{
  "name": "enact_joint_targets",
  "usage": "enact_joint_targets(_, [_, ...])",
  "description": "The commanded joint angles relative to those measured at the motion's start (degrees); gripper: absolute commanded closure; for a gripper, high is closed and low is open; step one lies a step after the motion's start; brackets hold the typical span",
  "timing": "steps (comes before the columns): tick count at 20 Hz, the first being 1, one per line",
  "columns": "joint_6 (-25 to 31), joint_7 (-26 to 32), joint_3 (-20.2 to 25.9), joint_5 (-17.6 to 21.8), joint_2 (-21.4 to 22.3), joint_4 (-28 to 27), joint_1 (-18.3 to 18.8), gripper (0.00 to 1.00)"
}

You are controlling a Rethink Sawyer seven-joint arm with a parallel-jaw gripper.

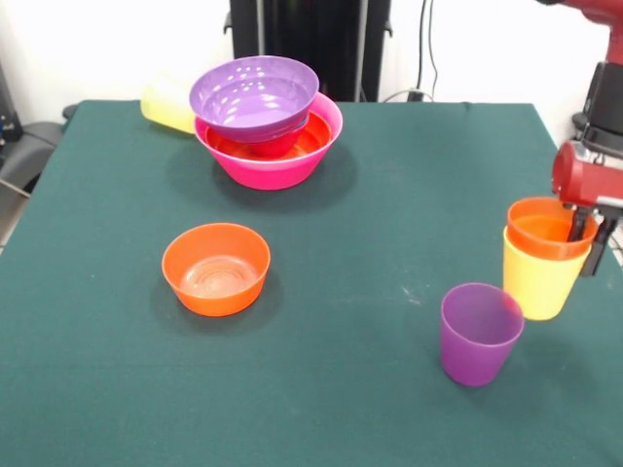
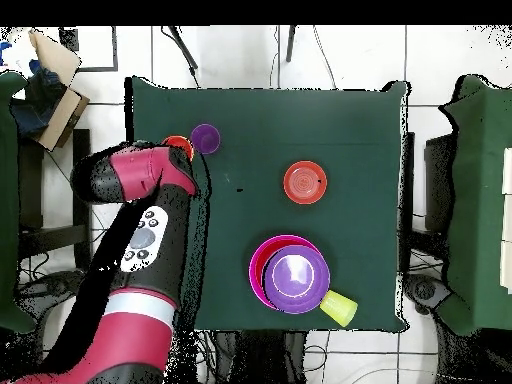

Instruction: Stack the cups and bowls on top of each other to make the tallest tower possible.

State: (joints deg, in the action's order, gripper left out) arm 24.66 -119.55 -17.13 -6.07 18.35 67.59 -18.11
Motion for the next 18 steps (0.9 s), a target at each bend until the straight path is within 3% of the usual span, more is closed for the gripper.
enact_joint_targets(1, [6.88,-2.43,6.77,0.02,4.13,5.39,1.54,1.00])
enact_joint_targets(9, [13.12,0.69,6.34,0.72,11.53,8.89,2.37,1.00])
enact_joint_targets(18, [17.71,2.48,6.62,1.76,13.50,6.94,3.82,1.00])
